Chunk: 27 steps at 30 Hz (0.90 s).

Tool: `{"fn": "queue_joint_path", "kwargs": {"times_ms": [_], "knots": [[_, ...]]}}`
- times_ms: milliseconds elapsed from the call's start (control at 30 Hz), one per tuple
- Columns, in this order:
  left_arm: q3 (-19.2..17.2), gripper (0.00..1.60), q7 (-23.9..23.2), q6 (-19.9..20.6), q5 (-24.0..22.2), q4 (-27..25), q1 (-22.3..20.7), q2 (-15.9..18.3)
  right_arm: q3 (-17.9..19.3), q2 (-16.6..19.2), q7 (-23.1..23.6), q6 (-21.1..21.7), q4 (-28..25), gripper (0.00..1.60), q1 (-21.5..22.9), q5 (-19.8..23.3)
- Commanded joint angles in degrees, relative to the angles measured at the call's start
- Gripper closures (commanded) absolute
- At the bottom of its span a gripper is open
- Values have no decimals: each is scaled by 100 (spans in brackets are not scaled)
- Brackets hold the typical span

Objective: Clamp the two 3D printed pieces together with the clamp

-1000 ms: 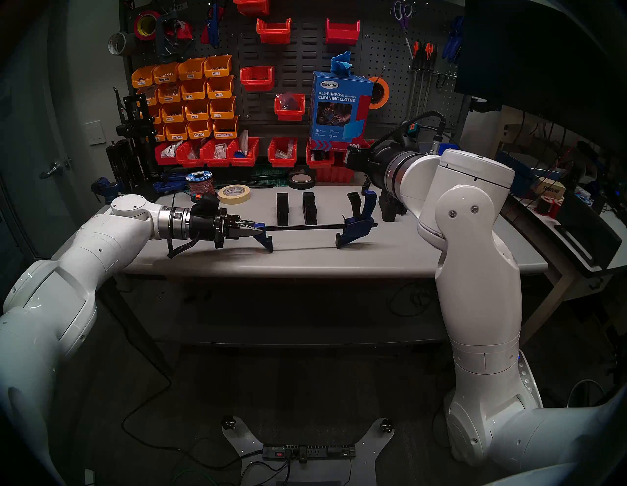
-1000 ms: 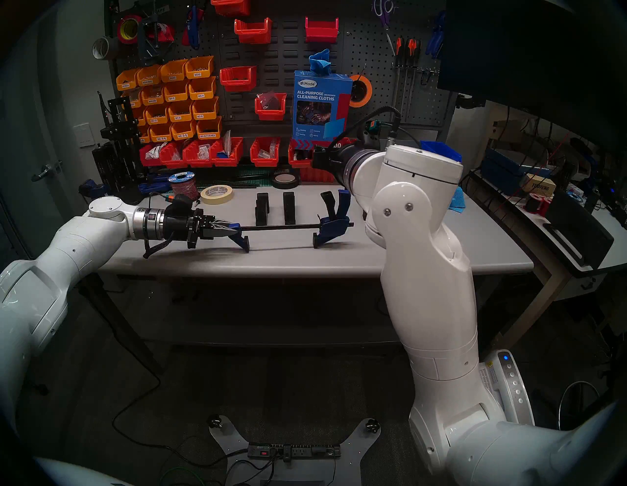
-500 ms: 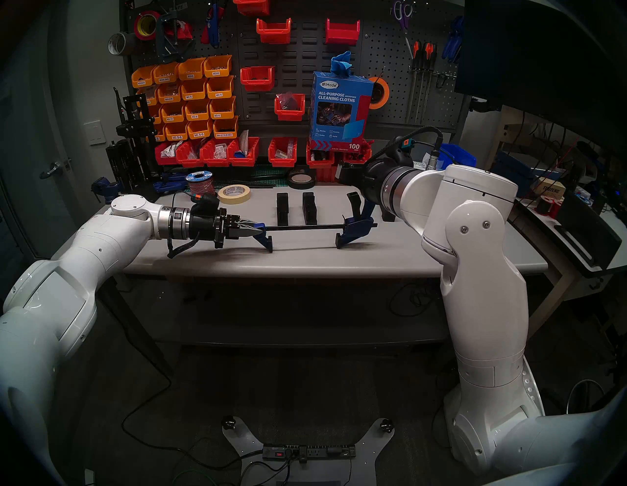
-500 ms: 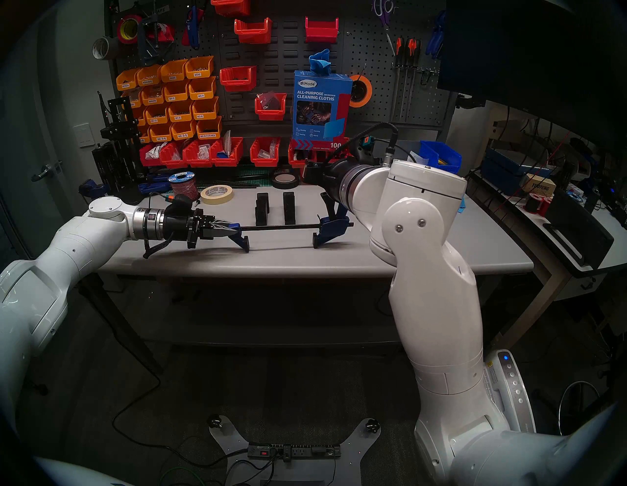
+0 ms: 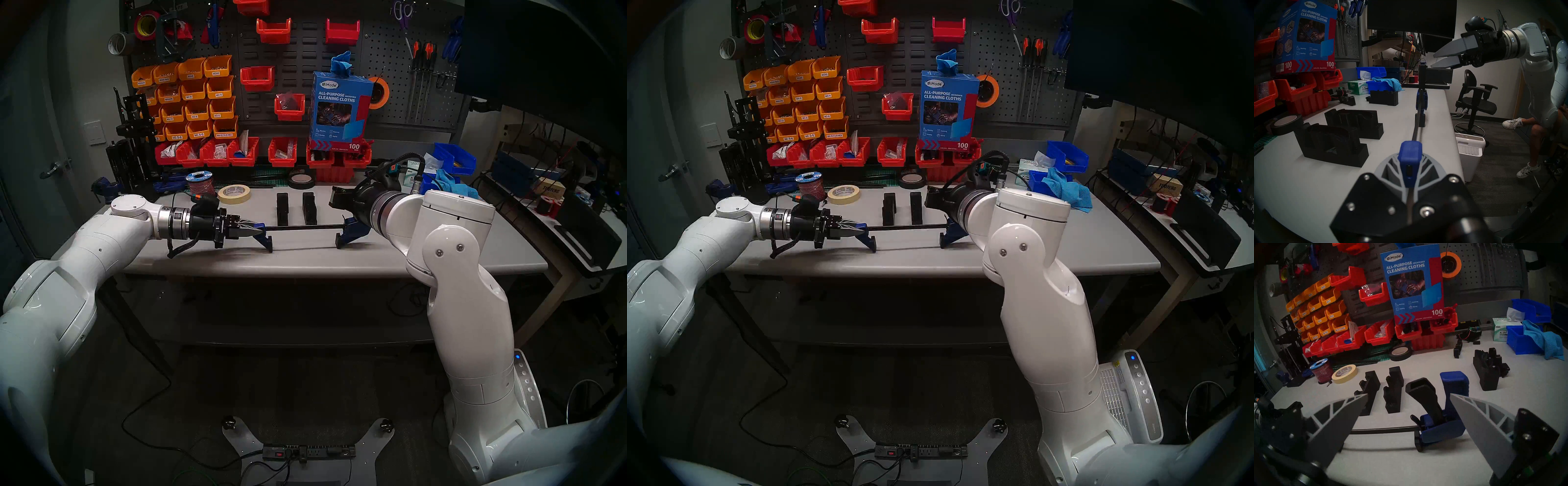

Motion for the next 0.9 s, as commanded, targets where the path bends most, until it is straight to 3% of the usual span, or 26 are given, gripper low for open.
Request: {"fn": "queue_joint_path", "kwargs": {"times_ms": [0, 333, 867], "knots": [[-61, 160, 8, -4, -52, 8, -120, -10, 38, -53, -496, -11, 62, 0, -182, -219], [-61, 160, 8, -8, -53, 24, -126, -17, 90, -154, -388, -11, 196, 0, -255, -379], [-61, 160, 8, -14, -51, 46, -134, -26, 182, -136, 45, -11, 344, 0, -135, -276]]}}
